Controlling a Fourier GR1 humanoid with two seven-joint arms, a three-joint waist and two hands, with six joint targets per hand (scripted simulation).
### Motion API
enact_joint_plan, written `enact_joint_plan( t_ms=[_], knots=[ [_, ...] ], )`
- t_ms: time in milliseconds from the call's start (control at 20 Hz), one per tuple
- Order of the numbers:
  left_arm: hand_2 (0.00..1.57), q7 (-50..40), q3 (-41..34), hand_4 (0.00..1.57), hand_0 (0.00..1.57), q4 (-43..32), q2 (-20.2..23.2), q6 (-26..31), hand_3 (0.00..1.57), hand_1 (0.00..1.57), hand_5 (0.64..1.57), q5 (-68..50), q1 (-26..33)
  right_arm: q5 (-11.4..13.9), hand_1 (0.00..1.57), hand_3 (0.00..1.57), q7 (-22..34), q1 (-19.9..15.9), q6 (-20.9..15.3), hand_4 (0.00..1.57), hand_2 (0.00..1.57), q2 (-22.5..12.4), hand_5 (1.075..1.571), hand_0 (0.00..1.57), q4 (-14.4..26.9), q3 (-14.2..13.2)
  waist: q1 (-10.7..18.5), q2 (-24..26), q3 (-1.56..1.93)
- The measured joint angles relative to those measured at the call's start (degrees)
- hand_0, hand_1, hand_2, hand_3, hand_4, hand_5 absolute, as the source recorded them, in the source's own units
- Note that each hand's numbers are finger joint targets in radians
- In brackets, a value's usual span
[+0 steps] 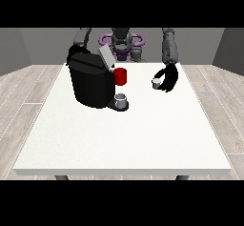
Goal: Insert the coffee pod into the coffee machine and close the lid
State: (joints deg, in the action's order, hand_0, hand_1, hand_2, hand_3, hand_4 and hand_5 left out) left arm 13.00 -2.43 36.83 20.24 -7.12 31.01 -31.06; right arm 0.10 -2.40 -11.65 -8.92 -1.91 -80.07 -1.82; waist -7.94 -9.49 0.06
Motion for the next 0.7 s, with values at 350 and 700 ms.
enact_joint_plan(
  t_ms=[350, 700],
  knots=[
    [1.17, 2.0, 0.2, 0.28, 1.11, -3.6, 1.7, -2.5, 0.97, 1.11, 1.571, 3.4, -2.3, -0.9, 0.0, 0.0, 0.0, 0.1, 0.7, 0.43, 0.0, 0.2, 1.571, 0.0, -1.5, 0.1, -1.6, -1.4, 0.05],
    [1.47, 4.4, 0.5, 0.63, 1.48, -4.3, 1.7, -0.8, 1.41, 1.48, 1.571, 4.7, -4.7, -1.3, 0.0, 0.0, 0.0, -0.2, 0.0, 0.44, 0.0, 0.5, 1.571, 0.0, 0.2, -0.8, -0.6, -0.3, -0.03]
  ],
)
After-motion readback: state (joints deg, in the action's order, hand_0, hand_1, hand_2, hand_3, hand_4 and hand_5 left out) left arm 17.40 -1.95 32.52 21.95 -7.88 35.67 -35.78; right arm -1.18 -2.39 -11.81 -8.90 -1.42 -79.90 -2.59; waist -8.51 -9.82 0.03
